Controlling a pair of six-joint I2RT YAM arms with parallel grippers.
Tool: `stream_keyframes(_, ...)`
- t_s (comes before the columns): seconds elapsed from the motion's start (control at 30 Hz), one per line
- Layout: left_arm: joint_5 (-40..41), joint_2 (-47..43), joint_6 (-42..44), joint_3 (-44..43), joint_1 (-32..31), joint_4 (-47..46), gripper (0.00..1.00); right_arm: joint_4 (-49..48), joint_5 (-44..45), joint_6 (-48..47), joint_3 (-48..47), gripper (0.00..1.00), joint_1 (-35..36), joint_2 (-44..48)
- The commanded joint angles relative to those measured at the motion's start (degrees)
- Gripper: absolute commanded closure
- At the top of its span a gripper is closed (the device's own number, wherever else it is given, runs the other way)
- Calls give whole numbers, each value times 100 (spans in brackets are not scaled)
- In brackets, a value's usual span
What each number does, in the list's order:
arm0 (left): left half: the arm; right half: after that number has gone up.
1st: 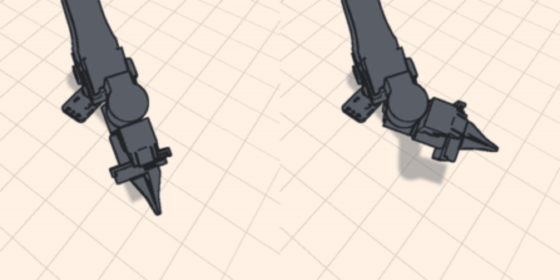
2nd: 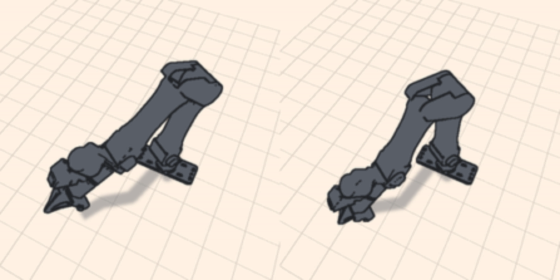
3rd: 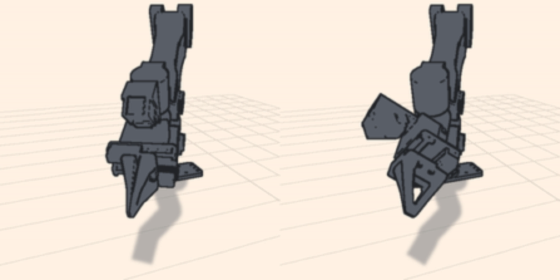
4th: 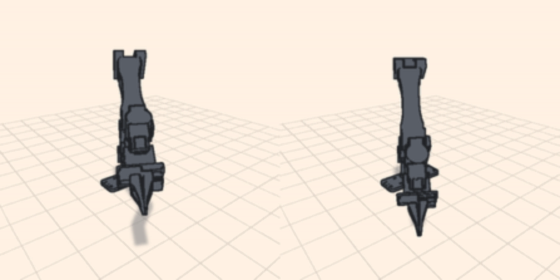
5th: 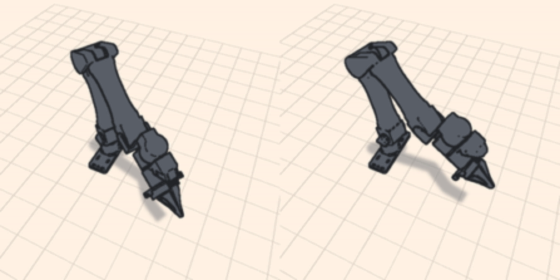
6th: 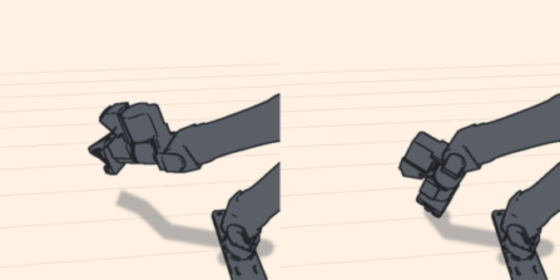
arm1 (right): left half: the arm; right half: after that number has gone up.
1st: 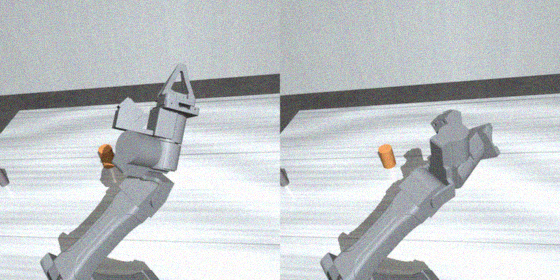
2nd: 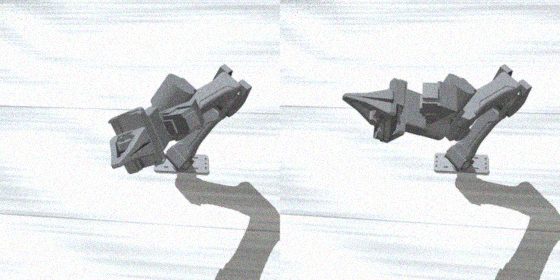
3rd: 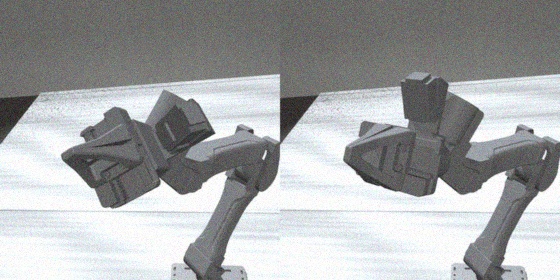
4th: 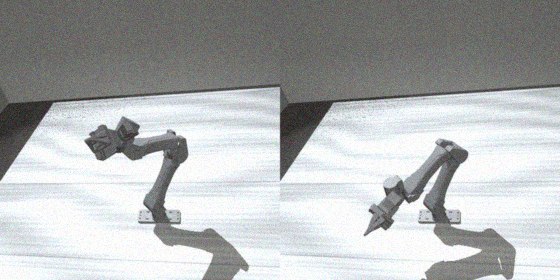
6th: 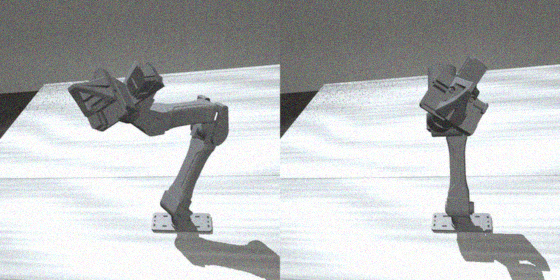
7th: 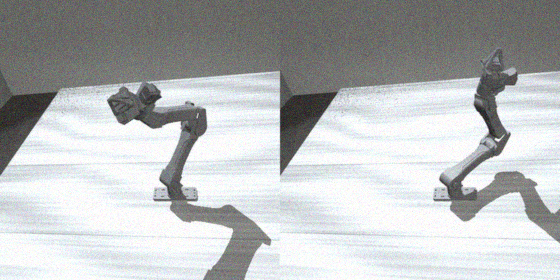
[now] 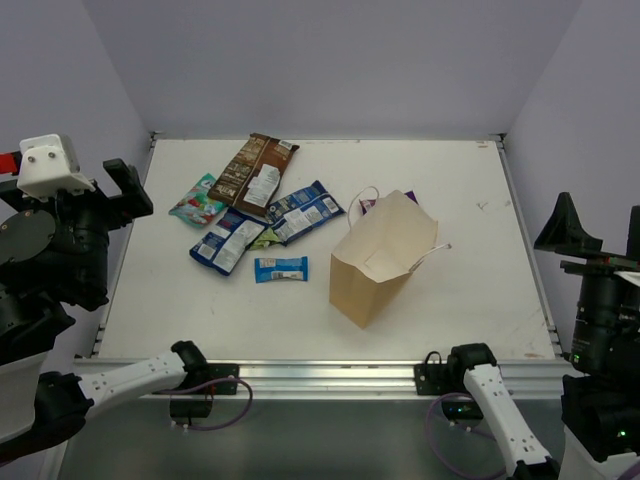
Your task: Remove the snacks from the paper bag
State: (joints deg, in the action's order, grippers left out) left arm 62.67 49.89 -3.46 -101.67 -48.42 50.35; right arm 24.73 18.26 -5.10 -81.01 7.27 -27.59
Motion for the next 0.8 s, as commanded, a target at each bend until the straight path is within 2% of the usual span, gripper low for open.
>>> stream_keyframes(0.0,280,-58,-128,-20,-132,300,0,-223,-156,-122,-46,1,29,52)
stream_keyframes(0.2,272,-67,-225,-37,-202,397,0,-75,-305,-166,-64,1,47,35)
stream_keyframes(0.37,201,-23,-357,7,-255,502,0,321,-1121,88,59,1,47,-35)
stream_keyframes(0.5,193,-32,-365,7,-264,502,0,576,-1175,133,112,1,47,-97)
stream_keyframes(0.77,113,-41,-365,261,-299,344,0,427,-1273,255,156,1,47,-62)
